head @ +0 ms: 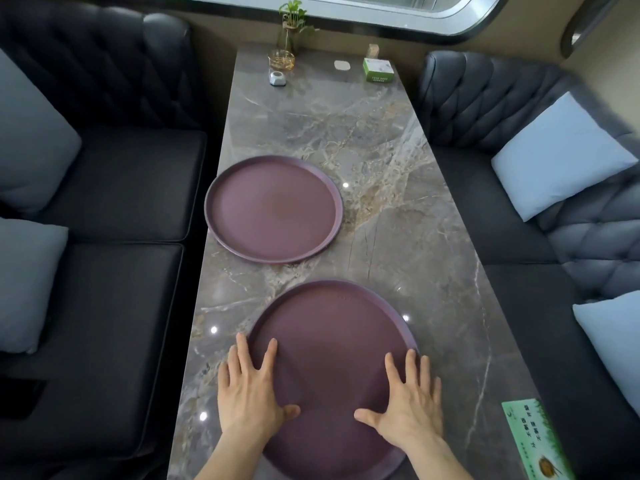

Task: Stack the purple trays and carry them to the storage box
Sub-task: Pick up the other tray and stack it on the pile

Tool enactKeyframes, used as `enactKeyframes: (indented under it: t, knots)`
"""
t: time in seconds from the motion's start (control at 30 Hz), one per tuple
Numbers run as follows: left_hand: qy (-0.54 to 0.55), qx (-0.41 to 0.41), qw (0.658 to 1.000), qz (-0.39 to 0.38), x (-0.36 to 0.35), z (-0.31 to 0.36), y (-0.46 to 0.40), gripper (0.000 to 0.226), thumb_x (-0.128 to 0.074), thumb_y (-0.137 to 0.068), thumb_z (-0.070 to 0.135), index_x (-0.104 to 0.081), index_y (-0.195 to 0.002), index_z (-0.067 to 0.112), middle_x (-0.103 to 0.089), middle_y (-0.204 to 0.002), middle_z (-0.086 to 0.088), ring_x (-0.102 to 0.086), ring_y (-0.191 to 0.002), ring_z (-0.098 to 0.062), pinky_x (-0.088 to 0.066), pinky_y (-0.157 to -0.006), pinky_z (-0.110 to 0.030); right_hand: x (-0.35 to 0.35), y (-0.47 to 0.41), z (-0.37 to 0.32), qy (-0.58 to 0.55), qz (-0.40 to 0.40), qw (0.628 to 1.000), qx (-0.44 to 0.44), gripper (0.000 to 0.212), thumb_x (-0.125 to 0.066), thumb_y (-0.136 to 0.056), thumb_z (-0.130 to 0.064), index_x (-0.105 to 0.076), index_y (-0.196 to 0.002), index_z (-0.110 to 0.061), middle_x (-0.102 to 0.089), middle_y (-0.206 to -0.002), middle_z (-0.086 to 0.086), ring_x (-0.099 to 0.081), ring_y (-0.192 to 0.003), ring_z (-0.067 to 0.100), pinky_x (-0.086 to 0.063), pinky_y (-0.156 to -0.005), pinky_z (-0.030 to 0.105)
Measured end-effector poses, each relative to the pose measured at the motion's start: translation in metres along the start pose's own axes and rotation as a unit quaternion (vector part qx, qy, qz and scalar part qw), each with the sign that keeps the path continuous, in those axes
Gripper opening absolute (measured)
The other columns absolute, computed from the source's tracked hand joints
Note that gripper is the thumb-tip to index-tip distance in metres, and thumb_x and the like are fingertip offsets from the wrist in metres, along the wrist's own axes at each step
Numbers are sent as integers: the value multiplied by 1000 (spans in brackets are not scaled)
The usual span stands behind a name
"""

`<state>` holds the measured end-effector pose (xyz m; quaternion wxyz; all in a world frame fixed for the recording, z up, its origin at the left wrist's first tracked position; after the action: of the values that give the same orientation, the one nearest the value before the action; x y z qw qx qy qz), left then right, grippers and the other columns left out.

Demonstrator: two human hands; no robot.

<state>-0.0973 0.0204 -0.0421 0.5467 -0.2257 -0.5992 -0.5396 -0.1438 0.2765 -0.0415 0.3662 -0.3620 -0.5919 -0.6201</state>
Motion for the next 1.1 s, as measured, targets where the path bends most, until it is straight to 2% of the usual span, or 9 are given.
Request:
enactKeyframes:
  t: [0.07,0.17,0.3,0.4,0.53,0.7,0.87,0.97,1.1]
  knots:
    - [28,-26,998,39,4,-2,-2,108,-65,-61,77,-21,-153,42,-2,-164,-19,-13,-151,-35,-17,-121,-45,6,-2,-6,-12,10,1000,8,117,-47,-62,-90,-6,-156,-33,5,-165,11,10,-151,32,-9,-122,49]
    - [66,-44,993,90,17,-10,-14,87,-68,-70,63,-39,-148,36,-23,-161,-14,-35,-142,-34,-36,-112,-46,24,-12,-14,-84,26,996,10,102,-46,-71,-85,-18,-154,-33,-8,-165,7,-4,-152,26,-21,-121,40]
    - [165,4,980,115,42,-22,-51,73,-67,-81,50,-41,-146,32,-32,-154,-9,-39,-135,-32,-40,-106,-46,57,-42,-29,-186,23,982,27,87,-55,-78,-73,-30,-151,-34,-20,-163,1,-21,-149,19,-29,-116,36]
    - [270,74,952,126,61,-32,-89,69,-66,-85,46,-40,-147,29,-42,-145,-6,-50,-127,-29,-44,-101,-45,86,-82,-46,-259,29,964,48,78,-64,-80,-63,-41,-147,-30,-35,-157,2,-35,-143,17,-29,-115,32]
    - [361,152,911,127,86,-44,-145,68,-64,-86,47,-37,-147,29,-47,-142,-6,-59,-116,-26,-47,-90,-41,119,-144,-73,-346,18,936,58,71,-72,-79,-52,-50,-141,-27,-51,-143,2,-56,-125,18,-41,-107,34]
    - [406,203,878,152,109,-50,-209,76,-66,-83,50,-34,-149,29,-42,-144,-8,-57,-119,-27,-44,-95,-42,150,-224,-101,-391,-12,919,57,75,-71,-77,-56,-48,-142,-29,-54,-143,5,-53,-129,18,-45,-106,39]
    - [397,217,878,155,117,-54,-260,88,-69,-79,54,-27,-153,32,-32,-153,-9,-49,-131,-30,-41,-107,-48,169,-295,-129,-394,-23,916,69,83,-72,-73,-61,-43,-145,-30,-46,-150,0,-44,-137,22,-39,-111,44]
    - [389,222,882,149,115,-56,-277,95,-70,-78,55,-20,-155,34,-29,-156,-8,-40,-139,-28,-39,-110,-47,173,-322,-150,-388,-28,919,64,80,-72,-78,-54,-41,-147,-27,-43,-152,4,-41,-139,25,-35,-114,46]
    - [384,235,880,151,112,-59,-291,96,-73,-76,54,-22,-154,34,-43,-149,-8,-43,-136,-29,-40,-109,-49,177,-340,-164,-377,2,924,60,74,-72,-83,-44,-42,-148,-23,-42,-153,7,-37,-142,26,-29,-117,41]
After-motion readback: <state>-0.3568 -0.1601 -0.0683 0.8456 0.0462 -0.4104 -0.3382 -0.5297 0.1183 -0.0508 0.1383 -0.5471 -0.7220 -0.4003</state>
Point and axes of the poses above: each hand's wrist, its own y-axis away from the middle knuckle, its own x-axis out of the back of the hand, z = x × y, the point moved 5 cm from there along -y, towards the middle knuckle
